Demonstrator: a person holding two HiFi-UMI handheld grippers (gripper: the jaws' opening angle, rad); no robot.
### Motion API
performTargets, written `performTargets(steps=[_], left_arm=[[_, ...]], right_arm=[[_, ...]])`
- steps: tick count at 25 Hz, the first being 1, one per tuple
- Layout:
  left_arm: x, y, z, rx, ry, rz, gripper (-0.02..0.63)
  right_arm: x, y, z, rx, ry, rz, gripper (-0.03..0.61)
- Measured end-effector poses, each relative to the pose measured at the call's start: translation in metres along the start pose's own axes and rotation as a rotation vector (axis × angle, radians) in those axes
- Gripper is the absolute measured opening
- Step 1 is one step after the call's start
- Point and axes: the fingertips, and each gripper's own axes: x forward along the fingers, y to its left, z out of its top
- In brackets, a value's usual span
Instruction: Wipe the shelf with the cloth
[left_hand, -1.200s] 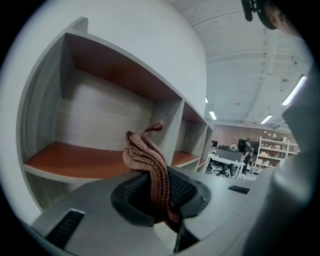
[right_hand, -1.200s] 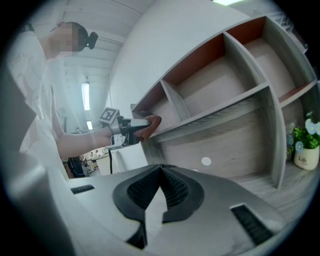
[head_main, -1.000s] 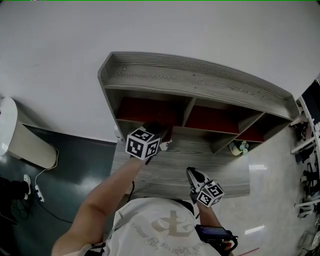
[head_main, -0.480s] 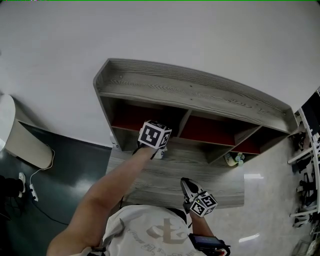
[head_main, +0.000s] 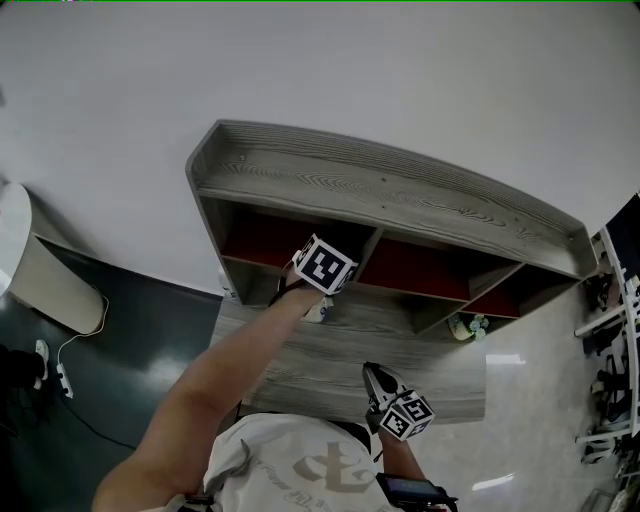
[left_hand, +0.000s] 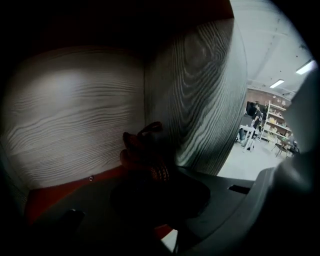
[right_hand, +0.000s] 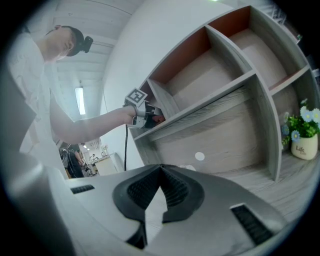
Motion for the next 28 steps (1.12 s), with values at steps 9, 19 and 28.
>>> performTargets(steps=[9,19,28], left_arm=[[-0.010,0.018,-0.009,0.028,0.032,0.052,0.067],[-0.036,0.060,-0.028,-0.003,0.038,0.147,0.067],[-0.064,0.102,-0.046,-0.064,0.037,0.219,0.067]], right_arm=[[0.002,0.003,-0.003,0.002,0.017,0.014,0.005],[0.008,0.008,-0.007,-0.001,0.029,0.034,0.005],[0.017,0.018,-0.010,-0.005,0.043,0.064,0.005]])
